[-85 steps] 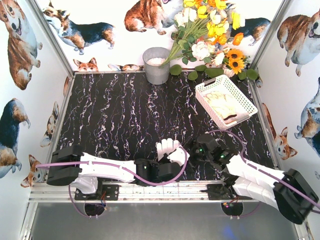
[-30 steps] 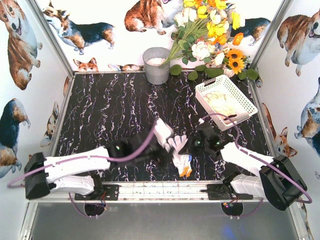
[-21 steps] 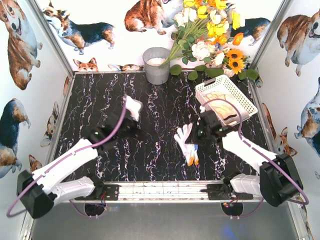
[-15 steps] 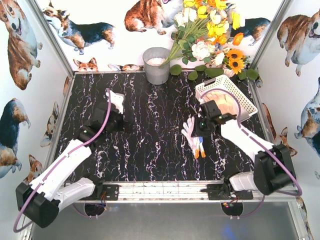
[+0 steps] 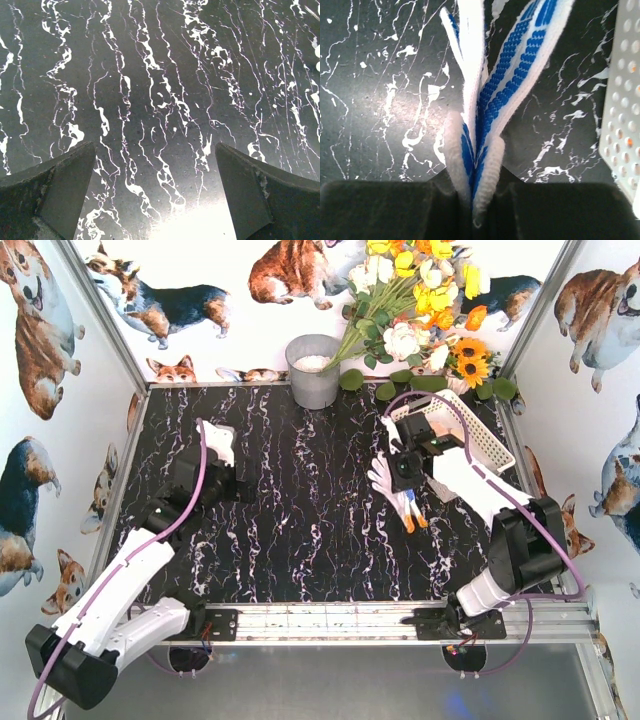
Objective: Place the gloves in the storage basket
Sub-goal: Place the glove in the bin.
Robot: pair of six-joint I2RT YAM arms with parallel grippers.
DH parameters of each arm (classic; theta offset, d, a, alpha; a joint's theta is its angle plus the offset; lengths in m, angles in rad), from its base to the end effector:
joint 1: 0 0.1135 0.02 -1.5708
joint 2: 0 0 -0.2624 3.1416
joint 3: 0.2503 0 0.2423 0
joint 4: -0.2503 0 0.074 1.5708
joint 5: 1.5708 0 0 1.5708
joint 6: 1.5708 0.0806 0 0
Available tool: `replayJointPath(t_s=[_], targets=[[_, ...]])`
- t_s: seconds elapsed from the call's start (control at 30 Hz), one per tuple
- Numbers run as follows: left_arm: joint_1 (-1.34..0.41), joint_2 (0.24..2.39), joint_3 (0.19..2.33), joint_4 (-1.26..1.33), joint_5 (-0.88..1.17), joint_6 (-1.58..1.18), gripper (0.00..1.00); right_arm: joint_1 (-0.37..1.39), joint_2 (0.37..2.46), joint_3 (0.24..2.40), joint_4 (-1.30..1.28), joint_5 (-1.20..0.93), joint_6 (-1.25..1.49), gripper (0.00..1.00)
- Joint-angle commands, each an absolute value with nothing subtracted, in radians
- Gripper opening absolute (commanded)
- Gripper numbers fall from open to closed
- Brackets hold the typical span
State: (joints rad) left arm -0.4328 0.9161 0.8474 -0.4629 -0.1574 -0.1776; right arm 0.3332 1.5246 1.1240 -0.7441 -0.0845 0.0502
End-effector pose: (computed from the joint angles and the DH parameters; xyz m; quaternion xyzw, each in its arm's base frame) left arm 0.2149 -0.0854 0.2875 0.0714 0.8633 -0.0837 0.4926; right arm 0.2919 0.1082 0.1988 -0.1466 0.9655 0.0808 0.1995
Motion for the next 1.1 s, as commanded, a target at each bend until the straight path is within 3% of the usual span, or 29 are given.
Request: replayJointPath(t_s=[0.0,0.33,0.8,1.07], targets=[[-0.419,0.893,0.843,-0.469,-0.23,-0.166,1.0,0.304,1.538,1.218,-0.754,-0.068,-0.046,0.0],[-0.408,0.864,0.84,-0.488,-0.385,-0.16,1.0,0.183,1.539,1.314,-0.772,-0.156,-0.082,0.0],[-0.402,0.914,0.845,-0.494,-0.39,-0.16,1.0,-0.002,1.543,1.336,-0.674,-0.361,-0.077,0.0],[-0.401,0.924,0.843,-0.492,-0.391,-0.16,1.0,-0.032,1.594,1.384,-0.667,-0.341,-0.145,0.0]])
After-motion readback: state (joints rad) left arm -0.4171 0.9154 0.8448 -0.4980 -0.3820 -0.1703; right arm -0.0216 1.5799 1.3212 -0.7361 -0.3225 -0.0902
